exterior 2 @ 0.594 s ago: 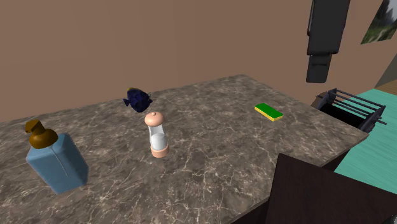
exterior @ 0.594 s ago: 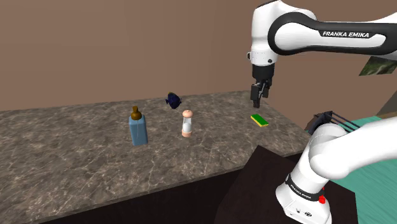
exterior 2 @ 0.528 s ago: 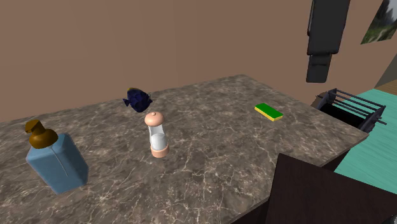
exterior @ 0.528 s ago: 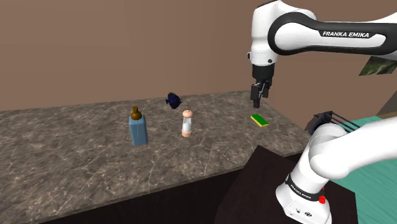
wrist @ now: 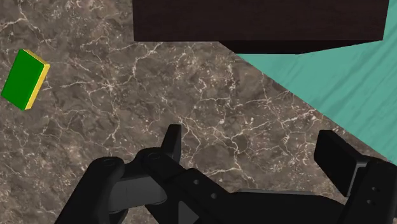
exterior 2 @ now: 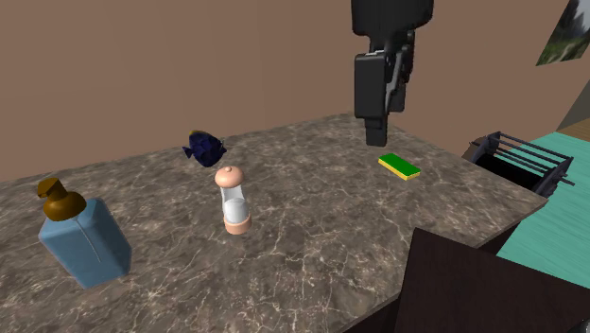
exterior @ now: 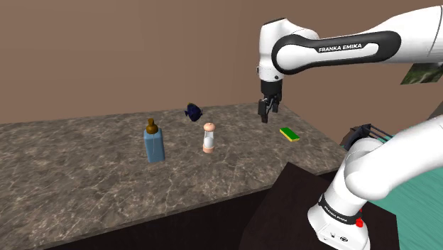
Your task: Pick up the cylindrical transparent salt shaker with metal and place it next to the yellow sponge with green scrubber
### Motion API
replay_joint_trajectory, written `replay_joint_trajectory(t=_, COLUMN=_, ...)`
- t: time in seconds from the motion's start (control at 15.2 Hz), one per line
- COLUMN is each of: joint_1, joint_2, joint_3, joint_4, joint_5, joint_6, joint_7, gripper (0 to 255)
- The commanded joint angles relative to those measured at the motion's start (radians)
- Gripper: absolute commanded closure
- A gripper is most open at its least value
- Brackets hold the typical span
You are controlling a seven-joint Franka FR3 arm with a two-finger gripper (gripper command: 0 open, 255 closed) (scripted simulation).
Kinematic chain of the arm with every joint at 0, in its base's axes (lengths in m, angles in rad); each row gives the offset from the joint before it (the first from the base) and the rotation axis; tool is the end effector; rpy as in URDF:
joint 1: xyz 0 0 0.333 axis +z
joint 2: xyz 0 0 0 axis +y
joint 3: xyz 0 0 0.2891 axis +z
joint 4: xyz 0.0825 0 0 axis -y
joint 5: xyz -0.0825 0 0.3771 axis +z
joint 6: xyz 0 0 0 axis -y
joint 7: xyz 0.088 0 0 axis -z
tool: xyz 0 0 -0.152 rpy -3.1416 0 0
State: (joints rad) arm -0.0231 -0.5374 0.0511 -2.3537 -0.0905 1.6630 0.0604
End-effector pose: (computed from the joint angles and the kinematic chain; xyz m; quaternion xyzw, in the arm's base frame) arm 0.3728 -0.0022 0.4490 0.9953 -0.0131 -0.0745 0.0607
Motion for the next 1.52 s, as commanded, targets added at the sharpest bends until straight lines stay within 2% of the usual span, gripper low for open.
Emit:
replay_joint_trajectory(t=0.0, joint_1=-0.003, joint_2=0.065, joint_3=-0.003, joint_4=0.009, joint_5=-0.004, joint_6=0.071, joint_7=0.001, gripper=0)
replay_joint_trajectory(t=0.73, joint_1=-0.015, joint_2=0.443, joint_3=-0.012, joint_4=0.185, joint_5=-0.024, joint_6=0.344, joint_7=0.003, gripper=0)
replay_joint_trajectory(t=1.12, joint_1=-0.018, joint_2=0.657, joint_3=-0.015, joint_4=0.349, joint_5=-0.032, joint_6=0.433, joint_7=0.002, gripper=0)
replay_joint_trajectory(t=1.45, joint_1=-0.019, joint_2=0.839, joint_3=-0.017, joint_4=0.523, joint_5=-0.036, joint_6=0.473, joint_7=-0.003, gripper=0)
